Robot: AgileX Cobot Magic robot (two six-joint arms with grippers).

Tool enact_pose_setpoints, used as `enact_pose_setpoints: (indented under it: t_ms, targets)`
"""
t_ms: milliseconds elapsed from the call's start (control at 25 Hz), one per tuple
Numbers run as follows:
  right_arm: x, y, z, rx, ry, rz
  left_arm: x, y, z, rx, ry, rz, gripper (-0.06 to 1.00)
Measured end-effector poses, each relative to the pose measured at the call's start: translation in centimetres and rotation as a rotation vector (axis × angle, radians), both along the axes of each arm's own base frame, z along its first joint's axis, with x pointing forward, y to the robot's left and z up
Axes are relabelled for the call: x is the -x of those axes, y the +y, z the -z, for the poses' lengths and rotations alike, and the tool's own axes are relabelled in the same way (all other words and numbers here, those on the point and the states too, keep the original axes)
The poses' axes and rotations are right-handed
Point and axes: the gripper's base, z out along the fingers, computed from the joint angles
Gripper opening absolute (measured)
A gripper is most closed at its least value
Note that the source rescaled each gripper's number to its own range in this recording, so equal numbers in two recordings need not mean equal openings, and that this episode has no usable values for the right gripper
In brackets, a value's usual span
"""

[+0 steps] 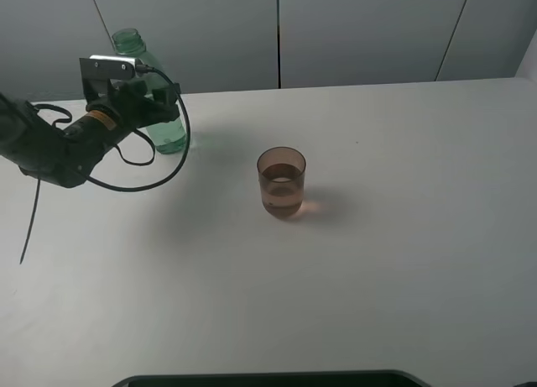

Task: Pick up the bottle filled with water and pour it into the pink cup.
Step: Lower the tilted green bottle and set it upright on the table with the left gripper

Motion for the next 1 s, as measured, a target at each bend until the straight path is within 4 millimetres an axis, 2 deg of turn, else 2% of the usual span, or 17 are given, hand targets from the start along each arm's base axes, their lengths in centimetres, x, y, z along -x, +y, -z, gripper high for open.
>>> enact_pose_setpoints:
  t_ms: [680,720,760,800,840,880,1000]
  targets:
    - [0.0,0.0,0.0,0.0,0.0,0.0,0.2,-0.39,0.37,-0.011,-0.022,0.05,0.02]
    - [0.0,0.0,0.0,0.0,0.0,0.0,0.28,-0.52,0.38,-0.017,-0.025,0.068,0.1]
    - [0.0,0.0,0.0,0.0,0.0,0.0,0.36,-0.67,0.35,-0.018,-0.029,0.087,0.56]
    - [0.0,0.0,0.0,0.0,0.0,0.0,0.42,-0.78,0.33,-0.021,-0.032,0.101,0.75]
    - [0.0,0.0,0.0,0.0,0.0,0.0,0.45,-0.83,0.32,-0.019,-0.034,0.107,0.85]
    - [0.0,0.0,0.0,0.0,0.0,0.0,0.47,-0.86,0.3,-0.019,-0.036,0.111,0.89]
    - [0.0,0.0,0.0,0.0,0.0,0.0,0.48,-0.88,0.3,-0.014,-0.033,0.113,0.91]
